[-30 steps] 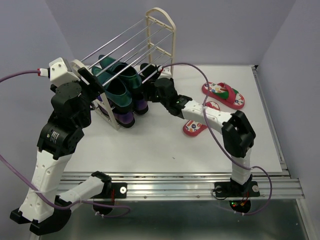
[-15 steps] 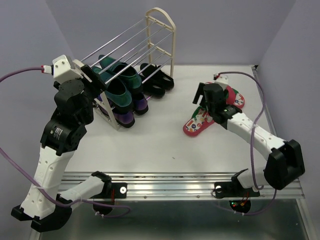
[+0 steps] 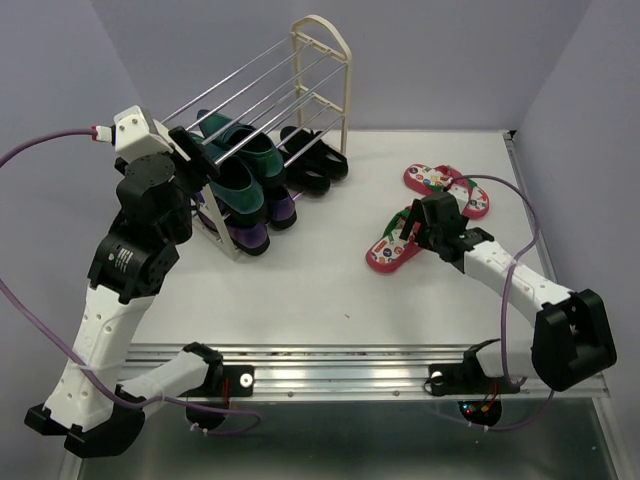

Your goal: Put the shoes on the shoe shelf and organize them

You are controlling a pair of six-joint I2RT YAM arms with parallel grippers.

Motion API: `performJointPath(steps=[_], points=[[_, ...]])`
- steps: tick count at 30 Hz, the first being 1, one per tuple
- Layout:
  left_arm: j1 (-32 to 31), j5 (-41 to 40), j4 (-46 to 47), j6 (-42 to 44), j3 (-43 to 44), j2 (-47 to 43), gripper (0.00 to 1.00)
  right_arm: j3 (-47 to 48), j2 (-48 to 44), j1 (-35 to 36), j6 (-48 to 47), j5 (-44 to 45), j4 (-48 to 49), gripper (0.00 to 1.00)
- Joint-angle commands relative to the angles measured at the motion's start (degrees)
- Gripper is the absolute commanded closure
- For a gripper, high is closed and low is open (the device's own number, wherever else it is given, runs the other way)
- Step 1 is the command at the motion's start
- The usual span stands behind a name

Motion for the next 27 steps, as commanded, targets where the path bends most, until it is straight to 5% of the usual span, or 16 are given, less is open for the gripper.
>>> performJointPath(steps=[1,5,8,12,13,16,20,27], points=[[-0.1,0.2,2.4,0.5,-0.4,-0.2,0.24,-0.9,2.1,-0.1,1.2,-4.0,4.5,0.07],[0.0,0.5,2.2,0.3,-0.2,0.2,0.24,-1.7,5.6,-0.1,1.1,-4.3,8.0,0.12],[-0.1,1.3,2.1,0.4,0.4,0.4,0.24,-1.1,9.6,-0.1,0.5,-2.8,9.8,0.25],[-0.1,2.9,0.7,1.2,2.3,1.5,0.24,-1.2,9.5,-0.1,-1.8,-1.7,13.4,0.53],[-0.1,3.3,-0.3,1.5,2.7,2.3,0.24,-1.2,8.6,-0.1,-3.6,-2.5,15.0,0.74],[-0.1,5.5,-0.8,1.9,3.9,3.2,0.24,-1.2,6.8,-0.1,-8.7,-6.1,17.5,0.99],[-0.2,11.1,0.3,1.9,4.2,4.2,0.24,-1.1,4.4,-0.1,-15.0,-19.4,21.7,0.99],[-4.0,12.9,-0.1,2.5,5.9,7.7,0.24,-1.4,1.3,3.0,-22.3,-30.2,22.4,0.99]])
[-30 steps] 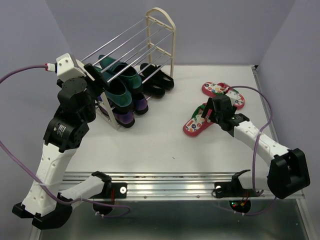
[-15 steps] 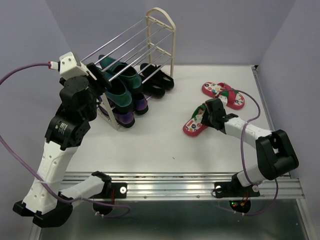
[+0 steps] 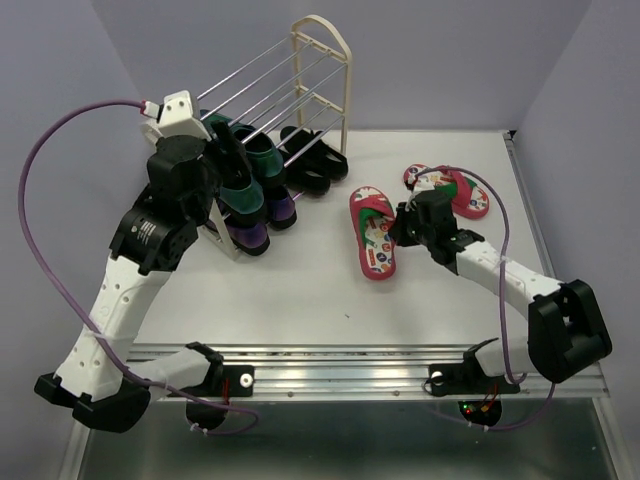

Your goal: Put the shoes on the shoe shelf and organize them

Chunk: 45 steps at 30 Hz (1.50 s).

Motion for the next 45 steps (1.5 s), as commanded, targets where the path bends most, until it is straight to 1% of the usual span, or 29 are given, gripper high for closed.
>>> performJointPath(steps=[1,2,4,5,6,8,9,10,11,12,13,15,16,18,19,20,23,24,29,30,32,35,42,45], points=[[-3.7,2.0,1.0,1.7,3.1,1.6,0.24,0.1,-2.7,1.1,-5.6,-8.3,7.9,0.99],[-6.5,1.9,0.5,1.9,3.9,3.3,0.24,0.1,-2.3,1.1,-5.5,-7.8,7.7,0.99],[-9.7,1.2,-1.4,1.8,5.3,5.7,0.24,0.5,-0.2,1.1,-5.3,-5.9,6.8,0.99],[-13.2,0.8,-2.1,1.4,6.4,8.2,0.24,0.7,0.5,1.1,-5.0,-5.3,6.7,0.99],[-14.7,-0.4,-2.6,0.9,6.8,9.5,0.24,0.8,2.0,1.1,-4.4,-4.6,6.5,0.99],[-16.4,0.1,-2.6,-0.5,6.3,11.8,0.24,1.8,3.7,1.1,-3.6,-1.9,5.9,0.99],[-17.4,1.9,-2.0,-1.6,5.6,12.2,0.24,2.2,4.5,1.1,-3.2,-0.7,4.6,0.93],[-17.8,2.6,-1.3,-2.1,4.9,12.5,0.24,2.6,5.3,1.1,-3.0,-0.2,4.2,0.79],[-18.1,3.2,0.1,-2.7,4.2,12.9,0.24,2.9,6.2,1.1,-2.9,0.2,3.8,0.60],[-18.4,4.0,0.5,-3.3,3.2,13.2,0.24,3.0,6.5,1.1,-2.5,1.8,3.8,0.53],[-19.0,4.3,1.1,-4.4,2.8,13.4,0.24,3.0,6.3,1.1,-1.8,2.3,3.9,0.40],[-19.9,4.3,1.4,-5.7,1.9,14.9,0.26,2.3,4.7,1.1,0.2,5.4,3.8,0.19],[-20.5,4.0,1.6,-7.3,1.7,15.4,0.27,2.1,3.9,1.1,0.7,6.7,3.9,0.16],[-22.6,1.5,2.3,-9.5,0.0,17.8,0.27,1.6,1.5,1.1,2.2,13.0,3.8,0.11],[-23.9,0.9,3.5,-11.5,-0.9,18.5,0.27,1.2,0.6,1.1,4.2,15.9,2.0,0.08],[-24.5,0.5,4.0,-12.4,-2.3,20.2,0.27,0.9,-1.2,0.6,4.8,18.7,2.0,0.07],[-25.8,1.0,5.4,-15.2,-3.3,24.3,0.27,0.1,-5.1,-1.0,7.0,22.3,1.7,0.06],[-25.9,1.1,5.4,-15.8,-3.4,25.5,0.27,0.1,-7.7,-1.5,7.5,23.4,1.6,0.06],[-26.9,1.6,6.4,-17.0,-2.8,32.7,0.27,0.6,-14.6,-3.1,11.4,33.1,-3.0,0.04],[-27.0,1.9,6.5,-17.0,-2.0,35.2,0.27,0.1,-16.1,-3.1,11.6,33.8,-3.3,0.04],[-27.1,1.9,6.8,-18.0,-1.6,37.6,0.27,-0.5,-20.3,-3.1,11.4,35.3,-3.5,0.04],[-27.1,0.5,7.3,-19.4,-0.4,42.4,0.27,-0.6,-23.6,-3.6,10.6,36.0,-4.3,0.04],[-26.4,1.4,8.9,-20.0,1.8,49.7,0.31,-0.1,-25.4,-3.6,9.6,36.9,-6.6,0.03],[-26.4,1.1,9.6,-20.3,1.6,51.6,0.37,-0.2,-25.6,-3.6,9.6,36.6,-6.7,0.03]])
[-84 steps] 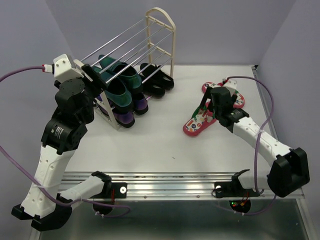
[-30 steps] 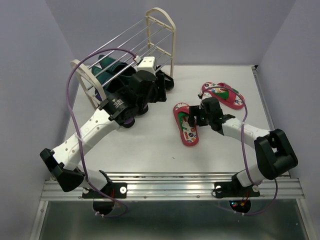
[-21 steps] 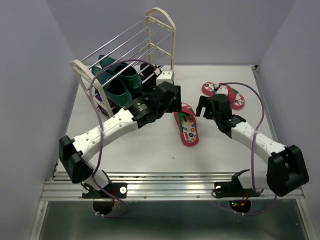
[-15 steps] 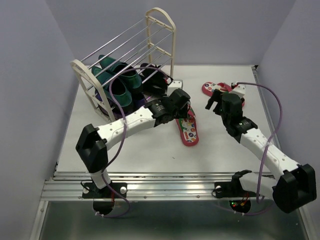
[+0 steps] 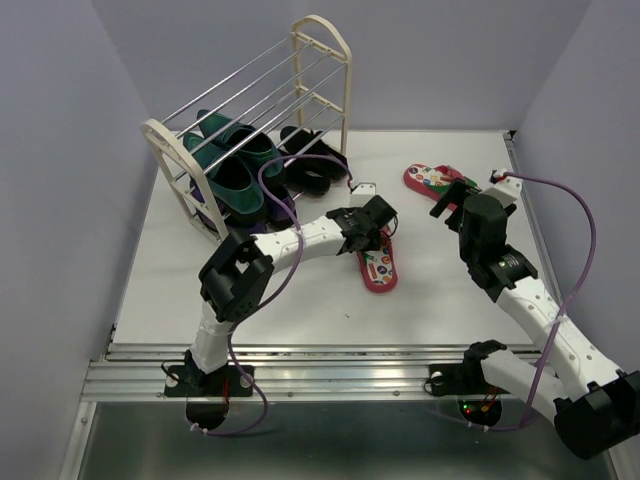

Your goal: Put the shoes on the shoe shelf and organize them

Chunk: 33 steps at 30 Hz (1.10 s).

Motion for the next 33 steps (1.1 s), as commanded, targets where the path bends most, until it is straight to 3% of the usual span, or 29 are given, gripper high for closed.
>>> performJointPath(steps=[1,2,5,6,7,17,25,33], points=[[0.1,-1.3,2.4,-1.3,2.0,0.7,0.41,-0.2,-0.9,-0.3,-0.3,1.9,-0.3,0.03],[0.2,-1.4,3.3,-1.3,1.8,0.8,0.44,-0.2,-0.8,-0.3,-0.3,1.7,-0.4,0.03],[0.4,-2.2,2.9,-1.1,2.4,1.3,0.70,-0.1,-0.3,-0.3,-0.2,1.1,-0.3,0.03],[0.4,-2.9,2.4,-0.7,2.9,0.7,0.93,-0.1,-0.4,-0.3,-0.2,0.9,-0.3,0.03],[0.4,-3.2,2.2,-0.4,3.1,0.2,1.00,-0.1,-0.4,-0.3,-0.2,0.8,-0.4,0.03],[0.4,-1.4,0.0,8.0,9.5,-15.2,1.00,-1.3,-3.1,-0.3,2.6,5.9,-0.3,0.03],[0.9,-4.4,-6.5,12.1,29.7,-15.2,1.00,-3.4,-9.4,-0.3,3.7,14.0,-0.3,0.01],[3.3,-13.5,-0.4,17.4,41.6,-14.2,1.00,-3.7,-9.6,-0.3,4.2,11.6,-0.4,0.01]])
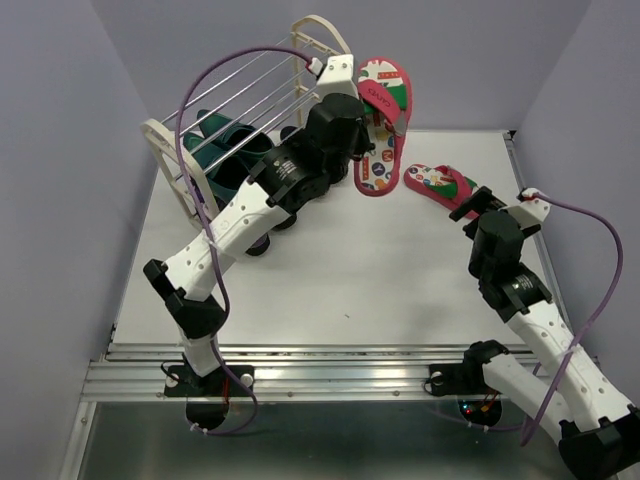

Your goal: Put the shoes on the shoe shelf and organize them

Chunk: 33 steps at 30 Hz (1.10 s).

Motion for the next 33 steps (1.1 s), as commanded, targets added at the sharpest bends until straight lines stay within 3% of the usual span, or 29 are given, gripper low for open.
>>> performJointPath(steps=[1,13,33], points=[[2.5,-7.7,7.1,3.7,6.2,-1.5,1.00,0.0,0.5,-0.3,1.2,0.6,1.1,0.01],[15.1,-7.9,15.2,-3.7,9.9,1.7,1.00,1.3,2.4,-0.3,1.4,-3.8,1.1,0.01],[20.7,-17.4,21.8,-17.1,9.9,6.9,1.00,0.7,2.2,-0.3,3.0,-7.1,0.0,0.02]])
